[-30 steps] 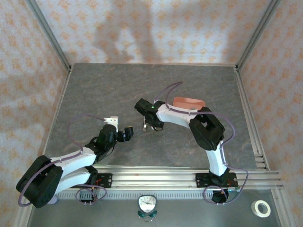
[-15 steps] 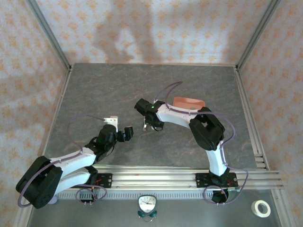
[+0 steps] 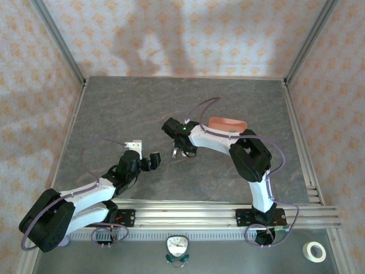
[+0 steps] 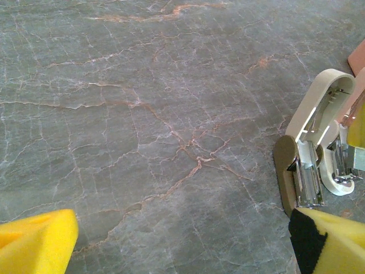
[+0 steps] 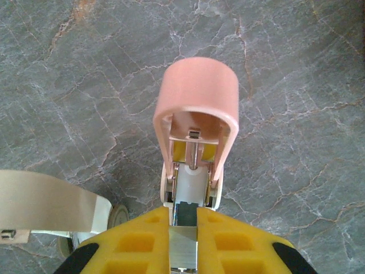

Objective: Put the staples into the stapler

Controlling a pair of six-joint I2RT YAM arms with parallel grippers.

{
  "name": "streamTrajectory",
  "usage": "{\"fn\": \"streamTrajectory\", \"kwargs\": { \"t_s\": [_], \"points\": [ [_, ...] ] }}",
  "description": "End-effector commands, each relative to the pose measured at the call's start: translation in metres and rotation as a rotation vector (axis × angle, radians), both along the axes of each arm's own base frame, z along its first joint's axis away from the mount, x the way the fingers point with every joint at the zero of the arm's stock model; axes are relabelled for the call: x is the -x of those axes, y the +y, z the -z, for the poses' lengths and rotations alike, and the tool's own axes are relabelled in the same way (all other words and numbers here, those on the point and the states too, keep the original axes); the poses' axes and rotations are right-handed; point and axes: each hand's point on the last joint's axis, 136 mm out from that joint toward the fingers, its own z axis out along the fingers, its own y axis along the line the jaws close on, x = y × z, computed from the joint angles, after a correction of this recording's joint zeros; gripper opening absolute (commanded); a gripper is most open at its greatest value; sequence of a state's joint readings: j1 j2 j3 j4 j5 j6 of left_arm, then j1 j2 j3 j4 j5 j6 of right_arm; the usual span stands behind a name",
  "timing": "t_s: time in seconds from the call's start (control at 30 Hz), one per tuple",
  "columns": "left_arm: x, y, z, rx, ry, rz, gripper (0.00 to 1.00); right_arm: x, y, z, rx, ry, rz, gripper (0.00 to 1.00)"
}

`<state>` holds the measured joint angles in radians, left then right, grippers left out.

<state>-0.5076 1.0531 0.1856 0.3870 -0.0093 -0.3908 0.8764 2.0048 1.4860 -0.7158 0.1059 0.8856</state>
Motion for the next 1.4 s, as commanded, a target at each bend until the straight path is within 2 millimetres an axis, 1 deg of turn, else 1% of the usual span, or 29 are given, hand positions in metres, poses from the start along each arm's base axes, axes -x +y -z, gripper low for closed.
{"fn": "streamTrajectory", "kwargs": {
  "t_s": [0.0,0.17,0.67,0.8,1.03,1.37],
  "points": [
    [-0.004,0.008,-0.005,-0.018,-0.036,-0.028,0.96,-0.007,0.004,-0.019,-0.013,-0.050,-0.004,0.16],
    [-0.004,0.008,-0.005,-0.019,-0.037,-0.027,0.96,-0.004,0.004,-0.010,-0.008,-0.028,0.000,0.16],
    [-0.004,0.008,-0.005,-0.019,-0.036,-0.026,0.96,0.000,0.002,0.004,0.001,0.001,0.003,0.16],
    [-0.003,0.008,-0.005,-0.019,-0.036,-0.026,0.96,0.001,0.000,0.004,0.010,0.005,0.005,0.15],
    [-0.003,0.008,-0.004,-0.020,-0.035,-0.026,0.96,-0.001,-0.002,-0.005,0.012,-0.017,0.007,0.15],
    [-0.004,0.007,-0.005,-0.018,-0.037,-0.026,0.96,-0.002,-0.004,-0.009,0.013,-0.032,0.014,0.15]
  ]
}}
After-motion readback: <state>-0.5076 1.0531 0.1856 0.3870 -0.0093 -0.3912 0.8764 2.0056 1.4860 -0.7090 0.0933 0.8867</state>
